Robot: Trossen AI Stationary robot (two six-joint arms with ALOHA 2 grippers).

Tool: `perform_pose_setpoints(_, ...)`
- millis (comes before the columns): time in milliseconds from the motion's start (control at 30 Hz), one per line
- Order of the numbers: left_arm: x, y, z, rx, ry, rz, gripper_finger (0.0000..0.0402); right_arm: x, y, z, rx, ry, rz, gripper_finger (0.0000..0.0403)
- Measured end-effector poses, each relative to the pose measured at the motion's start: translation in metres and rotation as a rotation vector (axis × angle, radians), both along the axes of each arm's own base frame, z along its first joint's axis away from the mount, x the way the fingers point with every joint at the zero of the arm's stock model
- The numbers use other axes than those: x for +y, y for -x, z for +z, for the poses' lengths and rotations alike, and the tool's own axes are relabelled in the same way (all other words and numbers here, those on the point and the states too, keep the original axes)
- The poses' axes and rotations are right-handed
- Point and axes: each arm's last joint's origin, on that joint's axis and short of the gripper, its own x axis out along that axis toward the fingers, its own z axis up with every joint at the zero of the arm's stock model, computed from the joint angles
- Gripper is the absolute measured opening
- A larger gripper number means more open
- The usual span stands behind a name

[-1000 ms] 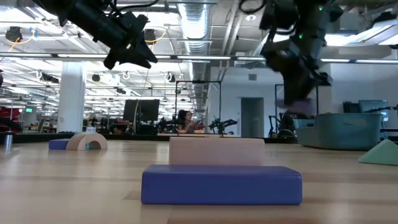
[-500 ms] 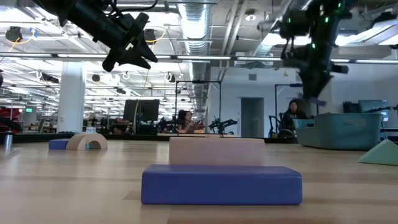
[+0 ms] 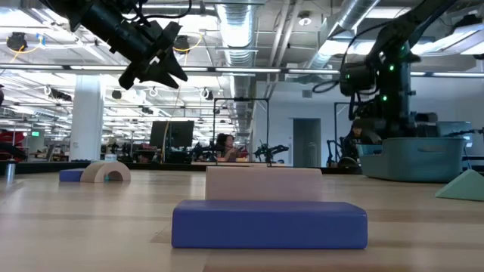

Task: Sort & place blocks by color
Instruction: Put the blue block into the green bin

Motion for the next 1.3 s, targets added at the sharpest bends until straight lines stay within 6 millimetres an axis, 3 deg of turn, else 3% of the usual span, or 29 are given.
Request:
perform_pose_setpoints(133,0.0,0.0,-0.001,0.0,0.016,-0.011,0.0144,-0.003,-0.002,-0.01,0.027,-0.025,-0.006,0.0107)
perform_pose_setpoints(333,-0.006,0.0,-0.005,0.031,0.06,-0.041,0.0144,-0.002,-0.004,-0.008,0.013,-0.013,0.006,0.0201)
perform_pose_setpoints(467,-0.012,0.0,-0.007,0.04,0.088,-0.058,0.0144,0.006,-0.003,0.008,-0.051,0.036,0.021,0.0242)
perform_pose_setpoints(667,-0.017,-0.002,-0.007,0.037,0.092,-0.075,0.0144,0.017,-0.016,0.056,-0.266,0.194,0.103,0.0239)
perform_pose_setpoints(800,-0.017,-0.002,-0.007,0.06,0.058,-0.083,0.0144,0.019,-0.044,0.084,-0.487,0.322,0.235,0.0224)
perform_pose_setpoints(900,-0.017,-0.001,-0.007,0.083,0.027,-0.093,0.014,0.011,-0.072,0.094,-0.586,0.37,0.36,0.0216)
perform_pose_setpoints(1300,-0.02,0.0,-0.011,0.087,0.123,-0.133,0.0128,-0.037,-0.19,0.075,-0.376,0.222,0.792,0.0205)
